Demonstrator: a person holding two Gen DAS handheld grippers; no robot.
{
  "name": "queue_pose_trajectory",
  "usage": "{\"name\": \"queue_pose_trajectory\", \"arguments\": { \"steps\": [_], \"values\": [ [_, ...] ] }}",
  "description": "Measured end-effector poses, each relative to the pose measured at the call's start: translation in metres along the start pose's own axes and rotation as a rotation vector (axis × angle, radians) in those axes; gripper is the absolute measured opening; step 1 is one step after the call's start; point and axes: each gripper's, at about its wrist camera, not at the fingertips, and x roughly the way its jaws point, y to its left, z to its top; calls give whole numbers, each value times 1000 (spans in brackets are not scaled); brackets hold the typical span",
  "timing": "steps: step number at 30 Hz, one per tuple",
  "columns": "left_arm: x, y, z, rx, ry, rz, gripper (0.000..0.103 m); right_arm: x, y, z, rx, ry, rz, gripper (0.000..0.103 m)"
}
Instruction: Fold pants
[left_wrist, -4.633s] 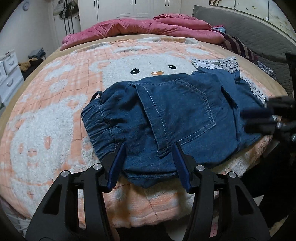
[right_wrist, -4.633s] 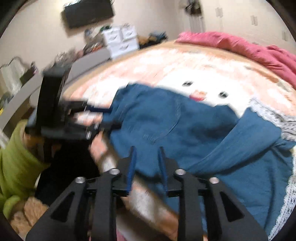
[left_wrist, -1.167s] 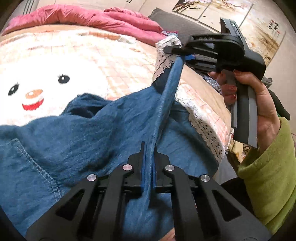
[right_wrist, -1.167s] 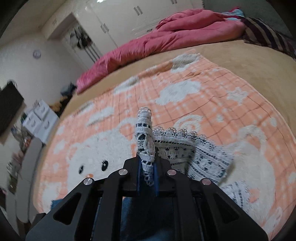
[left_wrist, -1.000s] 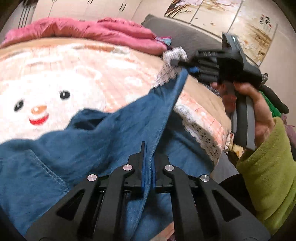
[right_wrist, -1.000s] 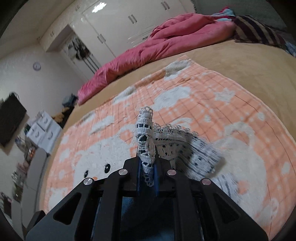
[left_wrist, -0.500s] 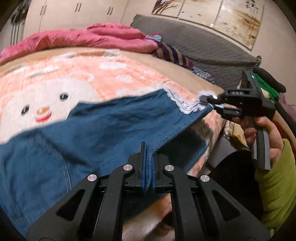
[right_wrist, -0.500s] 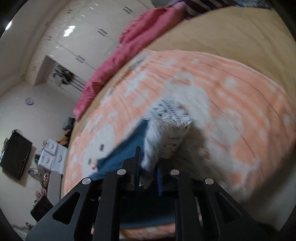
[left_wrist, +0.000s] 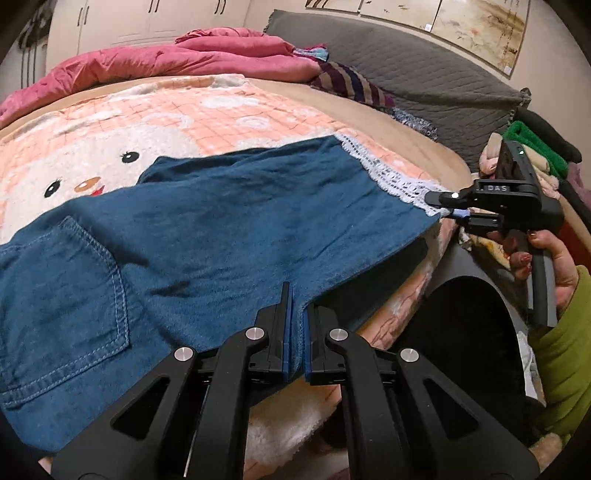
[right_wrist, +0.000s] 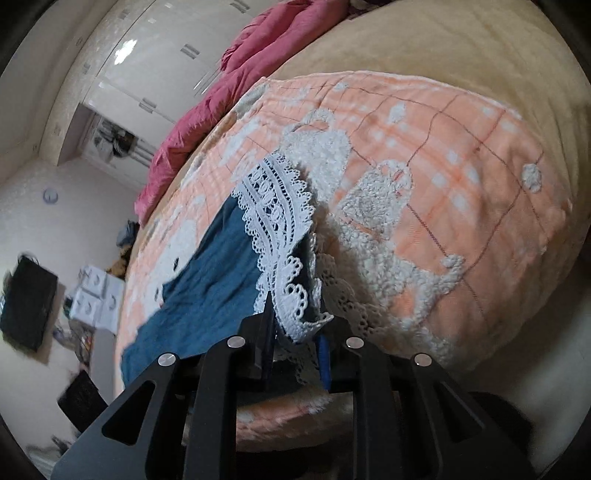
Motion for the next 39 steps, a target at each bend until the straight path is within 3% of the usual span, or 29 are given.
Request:
{"name": "queue_pose_trajectory", "arguments": {
  "steps": [9,13,14,18,22,25,28,32,35,39],
  "values": [
    [10,-10,-11,78,55,51,2,7,-7,-12,-122,-9,-68,16],
    [5,-8,-15,59,44,36,3,-3,-1,-12,-174,-33,-92,33],
    [2,-7,-16,51,39,28,4,-8,1,-12,-193,-48,-112,42],
    [-14,-7,-21,19,6,-1,28,-27,5,-12,-237,-73,-138,44],
    [-42,-3,-26,-21,-41,19,30,-32,11,-17,-280,-62,-150,48],
    [-74,14,-31,-86,-82,101,39,-32,23,-24,-341,-53,-140,48],
    [-110,44,-39,-196,-122,212,41,-28,40,-31,-400,-45,-128,51],
    [-135,79,-48,-313,-120,358,51,-8,70,-39,-498,-11,-115,53],
    [-141,103,-55,-435,-130,372,56,10,86,-43,-562,17,-144,54],
    [-131,117,-55,-498,-123,366,64,30,96,-45,-614,51,-175,58]
  ]
}}
